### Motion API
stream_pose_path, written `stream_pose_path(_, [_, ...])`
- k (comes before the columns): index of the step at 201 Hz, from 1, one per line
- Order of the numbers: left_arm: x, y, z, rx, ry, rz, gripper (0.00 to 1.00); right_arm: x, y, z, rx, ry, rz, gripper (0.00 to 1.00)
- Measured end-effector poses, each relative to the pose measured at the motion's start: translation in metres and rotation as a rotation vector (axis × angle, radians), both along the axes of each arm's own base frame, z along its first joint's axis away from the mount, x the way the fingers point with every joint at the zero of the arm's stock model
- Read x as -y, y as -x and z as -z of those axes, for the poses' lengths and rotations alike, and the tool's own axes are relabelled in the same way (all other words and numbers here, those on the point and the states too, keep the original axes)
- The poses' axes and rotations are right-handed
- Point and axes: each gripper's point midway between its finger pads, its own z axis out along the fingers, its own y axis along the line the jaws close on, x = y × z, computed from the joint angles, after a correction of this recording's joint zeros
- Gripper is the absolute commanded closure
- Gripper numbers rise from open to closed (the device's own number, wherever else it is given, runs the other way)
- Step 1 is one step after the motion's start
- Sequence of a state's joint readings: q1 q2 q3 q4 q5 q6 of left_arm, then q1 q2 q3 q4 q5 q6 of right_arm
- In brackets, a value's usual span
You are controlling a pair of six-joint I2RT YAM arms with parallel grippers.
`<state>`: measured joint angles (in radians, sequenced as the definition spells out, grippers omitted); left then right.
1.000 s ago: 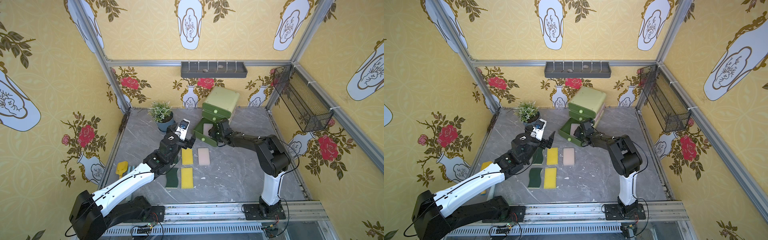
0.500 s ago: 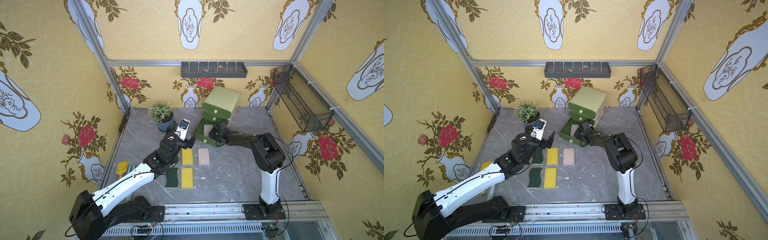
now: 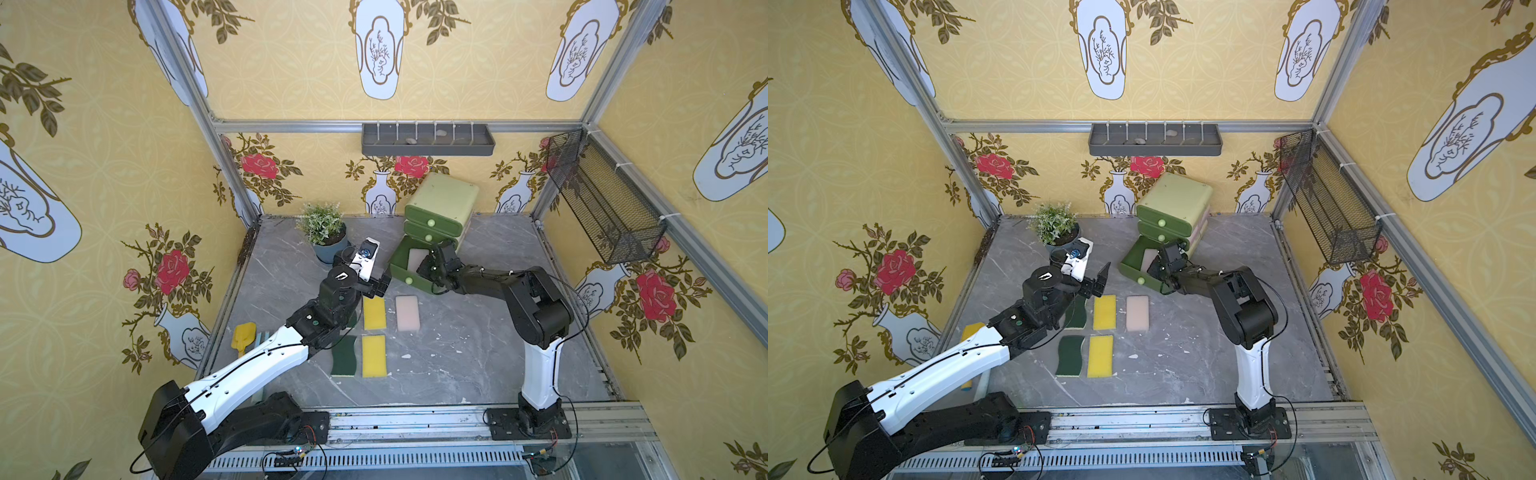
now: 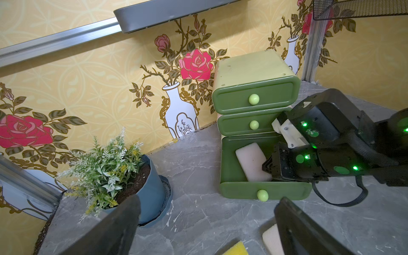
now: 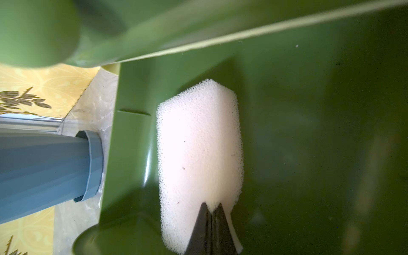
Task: Take the sponge out of the drawer
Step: Pick up the sponge from the drawer.
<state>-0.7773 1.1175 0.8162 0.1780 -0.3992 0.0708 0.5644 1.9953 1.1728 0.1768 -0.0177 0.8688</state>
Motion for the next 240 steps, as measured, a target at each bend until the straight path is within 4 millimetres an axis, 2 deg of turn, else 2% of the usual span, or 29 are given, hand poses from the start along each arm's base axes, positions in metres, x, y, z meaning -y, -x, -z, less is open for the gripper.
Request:
stream_pose_path(55, [0.000, 0.000, 0.000, 0.000, 0.000, 0.000, 0.00, 0.000, 0.000, -0.033, 0.079, -0.070, 0.012, 1.00])
stream_pose_path(139, [0.000, 0.000, -0.001, 0.002, 0.002, 0.000, 0.00, -0.001, 0.008, -0.059, 0.115, -0.135, 0.002, 1.00])
stream_pose_path(205, [0.000, 0.000, -0.001, 0.002, 0.002, 0.000, 0.00, -0.001, 0.033, -0.085, 0.131, -0.189, -0.039, 1.00])
stream_pose_path(240, [-0.001, 0.000, -0.001, 0.003, 0.003, 0.000, 0.00, 0.000, 0.054, -0.094, 0.139, -0.202, -0.062, 1.00])
